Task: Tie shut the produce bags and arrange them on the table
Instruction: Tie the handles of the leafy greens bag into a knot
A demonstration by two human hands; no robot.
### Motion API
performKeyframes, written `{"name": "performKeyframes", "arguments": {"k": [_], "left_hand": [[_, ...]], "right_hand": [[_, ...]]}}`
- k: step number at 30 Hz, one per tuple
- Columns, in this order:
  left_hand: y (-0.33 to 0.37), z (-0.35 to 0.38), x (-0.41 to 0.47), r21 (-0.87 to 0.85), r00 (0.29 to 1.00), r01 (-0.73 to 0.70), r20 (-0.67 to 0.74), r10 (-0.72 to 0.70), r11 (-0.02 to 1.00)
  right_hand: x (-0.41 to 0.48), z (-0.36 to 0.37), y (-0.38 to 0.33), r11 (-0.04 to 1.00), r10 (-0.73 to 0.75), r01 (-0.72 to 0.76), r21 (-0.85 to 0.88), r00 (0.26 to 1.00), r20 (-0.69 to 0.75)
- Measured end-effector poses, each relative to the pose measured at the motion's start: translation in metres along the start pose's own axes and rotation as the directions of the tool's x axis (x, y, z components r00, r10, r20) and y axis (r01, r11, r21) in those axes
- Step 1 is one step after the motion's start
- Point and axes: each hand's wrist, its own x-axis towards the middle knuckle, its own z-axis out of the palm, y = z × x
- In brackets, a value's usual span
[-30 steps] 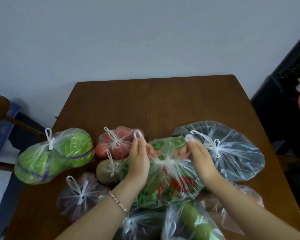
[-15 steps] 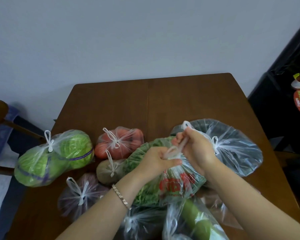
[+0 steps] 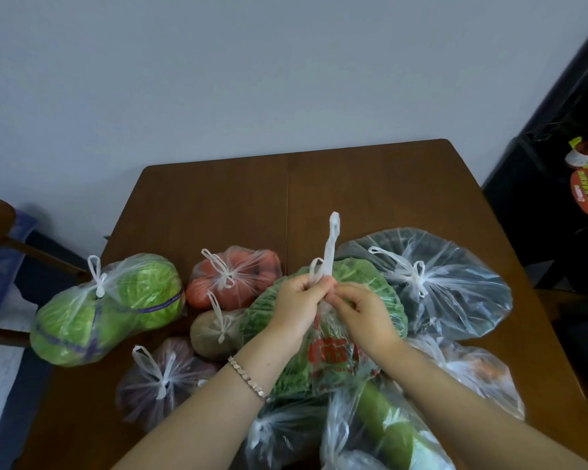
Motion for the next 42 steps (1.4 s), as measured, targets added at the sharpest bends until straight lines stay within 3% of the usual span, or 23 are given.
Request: {"name": "performKeyframes", "arguments": {"k": [2, 4, 6, 9, 11, 13, 16, 18, 20, 22, 24, 26, 28, 34, 40, 42], "left_hand": [[0.006, -0.001, -0.002, -0.152, 0.998, 0.039, -0.04, -0.045, 0.988], [0.01, -0.004, -0.003, -0.32, 0.993, 0.08, -0.057, -0.103, 0.944], [0.014, -0.005, -0.007, -0.435, 0.991, 0.111, -0.023, -0.135, 0.893], [0.022, 0.003, -0.006, -0.508, 0.993, 0.114, 0.037, -0.111, 0.854], [0.031, 0.01, 0.001, -0.49, 0.996, 0.092, 0.05, -0.078, 0.867], [0.039, 0.017, 0.011, -0.461, 0.994, 0.105, 0.057, -0.089, 0.881], [0.042, 0.02, 0.017, -0.486, 0.988, 0.153, 0.093, -0.124, 0.861], [0.04, 0.017, 0.016, -0.369, 0.989, 0.125, 0.124, -0.084, 0.921], [0.03, 0.01, 0.013, 0.103, 0.988, -0.048, 0.154, 0.031, 0.994], [0.014, 0.001, 0.012, 0.521, 0.959, -0.247, 0.253, 0.129, 0.817], [0.0, -0.008, 0.008, 0.648, 0.932, -0.353, 0.304, 0.195, 0.675], [-0.011, -0.013, 0.004, 0.712, 0.914, -0.405, 0.319, 0.25, 0.573], [-0.019, -0.015, 0.002, 0.723, 0.903, -0.427, 0.309, 0.298, 0.543], [-0.022, -0.011, -0.004, 0.618, 0.903, -0.416, 0.193, 0.384, 0.668], [-0.02, -0.009, 0.001, 0.606, 0.93, -0.35, 0.134, 0.341, 0.714], [-0.018, -0.014, 0.004, 0.547, 0.957, -0.286, 0.126, 0.26, 0.787]], "right_hand": [[0.0, 0.004, 0.0, 0.966, 0.152, -0.145, 0.214, 0.988, -0.017], [0.002, 0.006, 0.0, 0.839, 0.365, -0.329, 0.433, 0.931, 0.0], [0.004, 0.005, -0.001, 0.8, 0.433, -0.391, 0.455, 0.901, 0.015], [0.005, 0.009, -0.008, 0.975, 0.186, -0.181, 0.129, 0.982, -0.03], [0.001, 0.014, -0.013, 0.994, -0.004, 0.004, -0.107, 1.0, -0.002], [0.001, 0.014, -0.011, 0.984, -0.068, 0.073, -0.162, 0.997, 0.038], [0.002, 0.01, -0.007, 0.992, -0.047, 0.057, -0.115, 0.995, 0.09], [0.002, 0.009, -0.005, 0.999, 0.0, 0.003, -0.044, 0.997, 0.079], [0.003, 0.01, -0.006, 0.987, 0.105, -0.112, 0.116, 0.992, 0.065], [0.008, 0.011, -0.005, 0.931, 0.212, -0.225, 0.287, 0.974, 0.077], [0.01, 0.01, -0.004, 0.891, 0.267, -0.282, 0.356, 0.959, 0.091], [0.009, 0.009, -0.003, 0.895, 0.272, -0.286, 0.343, 0.958, 0.088], [0.008, 0.007, -0.001, 0.894, 0.29, -0.291, 0.339, 0.955, 0.055], [0.007, 0.01, 0.003, 0.902, 0.333, -0.28, 0.329, 0.936, -0.116], [0.012, 0.015, 0.004, 0.888, 0.407, -0.327, 0.324, 0.887, -0.219], [0.013, 0.012, 0.001, 0.918, 0.349, -0.287, 0.274, 0.911, -0.218]]}}
